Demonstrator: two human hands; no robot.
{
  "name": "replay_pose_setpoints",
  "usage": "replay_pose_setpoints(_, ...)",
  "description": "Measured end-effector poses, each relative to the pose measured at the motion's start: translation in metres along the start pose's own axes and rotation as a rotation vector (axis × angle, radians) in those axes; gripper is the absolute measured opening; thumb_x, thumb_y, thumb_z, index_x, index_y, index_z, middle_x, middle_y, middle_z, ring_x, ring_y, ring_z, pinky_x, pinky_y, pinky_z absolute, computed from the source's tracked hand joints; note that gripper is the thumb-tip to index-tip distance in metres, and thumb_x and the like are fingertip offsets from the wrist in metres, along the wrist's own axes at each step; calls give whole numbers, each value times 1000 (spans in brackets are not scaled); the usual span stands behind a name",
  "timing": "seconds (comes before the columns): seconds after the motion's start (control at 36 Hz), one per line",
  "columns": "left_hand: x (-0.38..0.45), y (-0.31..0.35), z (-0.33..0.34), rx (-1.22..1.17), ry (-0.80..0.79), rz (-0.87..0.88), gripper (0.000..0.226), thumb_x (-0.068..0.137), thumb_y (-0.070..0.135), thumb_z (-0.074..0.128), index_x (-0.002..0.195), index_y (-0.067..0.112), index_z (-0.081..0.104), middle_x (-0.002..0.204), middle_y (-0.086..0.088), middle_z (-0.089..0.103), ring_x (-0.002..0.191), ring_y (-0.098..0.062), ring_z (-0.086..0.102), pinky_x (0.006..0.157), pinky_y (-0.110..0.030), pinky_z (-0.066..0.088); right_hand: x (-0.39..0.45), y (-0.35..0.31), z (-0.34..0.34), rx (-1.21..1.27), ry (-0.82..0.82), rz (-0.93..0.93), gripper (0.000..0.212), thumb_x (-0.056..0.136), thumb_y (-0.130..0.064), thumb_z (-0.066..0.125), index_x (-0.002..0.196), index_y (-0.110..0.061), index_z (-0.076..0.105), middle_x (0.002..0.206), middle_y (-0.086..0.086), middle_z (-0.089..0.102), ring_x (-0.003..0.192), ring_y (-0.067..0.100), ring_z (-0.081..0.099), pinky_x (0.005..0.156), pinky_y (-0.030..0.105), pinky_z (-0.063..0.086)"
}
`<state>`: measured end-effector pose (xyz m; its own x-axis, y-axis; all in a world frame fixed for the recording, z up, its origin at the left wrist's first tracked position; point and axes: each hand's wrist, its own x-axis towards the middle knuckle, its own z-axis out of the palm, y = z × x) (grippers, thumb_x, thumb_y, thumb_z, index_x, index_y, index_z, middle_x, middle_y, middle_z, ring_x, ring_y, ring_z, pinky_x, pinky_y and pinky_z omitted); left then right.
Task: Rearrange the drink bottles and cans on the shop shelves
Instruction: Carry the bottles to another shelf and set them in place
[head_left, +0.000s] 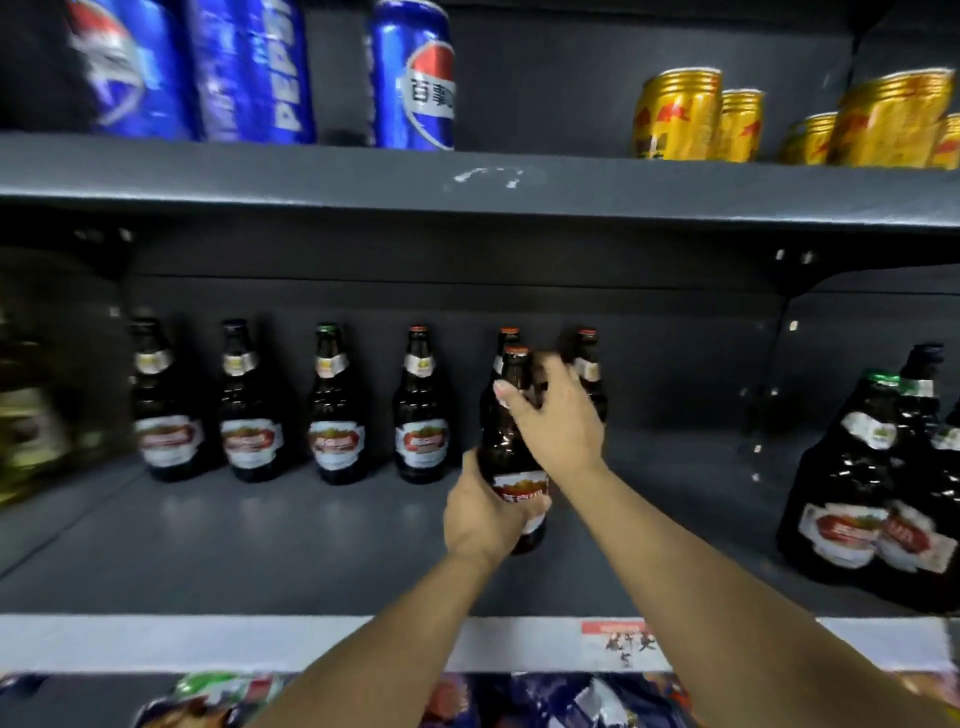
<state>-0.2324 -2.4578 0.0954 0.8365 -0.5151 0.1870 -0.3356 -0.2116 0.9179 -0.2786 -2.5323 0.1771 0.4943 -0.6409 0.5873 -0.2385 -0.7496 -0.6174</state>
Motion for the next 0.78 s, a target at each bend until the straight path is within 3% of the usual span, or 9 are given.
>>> replay_pose_setpoints(0.08, 0, -20, -44, 31, 69, -5, 74, 65, 31, 84, 126, 28, 43, 107, 6, 65, 98, -16, 63, 79, -26, 48, -23, -17, 34, -6, -235, 71, 87, 76, -64, 63, 144, -24, 27, 141, 2, 44, 126, 26, 46, 94, 43, 46)
replay_pose_setpoints(0.14, 2, -33, -76, 46, 116, -4, 65, 67, 26, 80, 121, 26, 45, 99, 5, 67, 87, -16, 64, 75, -29, 52, -42, -32, 61, 35, -361, 106, 97, 72, -60, 70, 147, -27, 18, 144, -2, 43, 127, 22, 47, 97, 42, 45)
replay_pose_setpoints(0.22, 6, -53, -122, 22, 161, 3, 49, 73, 26, 73, 114, 26, 48, 91, 3, 67, 81, -18, 65, 75, -37, 56, -65, -61, 100, 149, -447, 139, 90, 72, -47, 76, 142, -31, 22, 129, -7, 55, 114, 20, 57, 92, 40, 50)
replay_pose_setpoints(0.31, 12, -76, -174, 40, 203, 24, 51, 74, 23, 71, 118, 27, 47, 90, 5, 67, 79, -14, 65, 70, -31, 54, -78, -102, 139, 218, -438, 153, 79, 72, -39, 77, 135, -31, 29, 118, -6, 61, 103, 21, 62, 87, 41, 53)
replay_pose_setpoints(0.53, 37, -136, -306, 46, 222, 32, 51, 72, 26, 74, 116, 32, 49, 90, 6, 68, 82, -16, 65, 74, -35, 55, -103, -204, 238, 226, -426, 165, 68, 71, -41, 79, 123, -20, 39, 114, -2, 62, 105, 23, 62, 83, 33, 50)
replay_pose_setpoints(0.67, 49, -165, -350, 20, 235, 25, 52, 73, 23, 73, 118, 30, 48, 95, 2, 67, 87, -21, 64, 76, -38, 55, -112, -240, 279, 204, -439, 185, 62, 70, -40, 80, 117, -24, 42, 112, -4, 63, 104, 20, 61, 81, 30, 48)
replay_pose_setpoints(0.78, 60, -177, -367, -34, 245, 66, 58, 75, 15, 74, 126, 25, 49, 110, -3, 53, 85, -8, 53, 77, -24, 44, -111, -254, 301, 224, -425, 208, 65, 67, -38, 82, 119, -26, 44, 113, -6, 63, 106, 18, 60, 87, 33, 50)
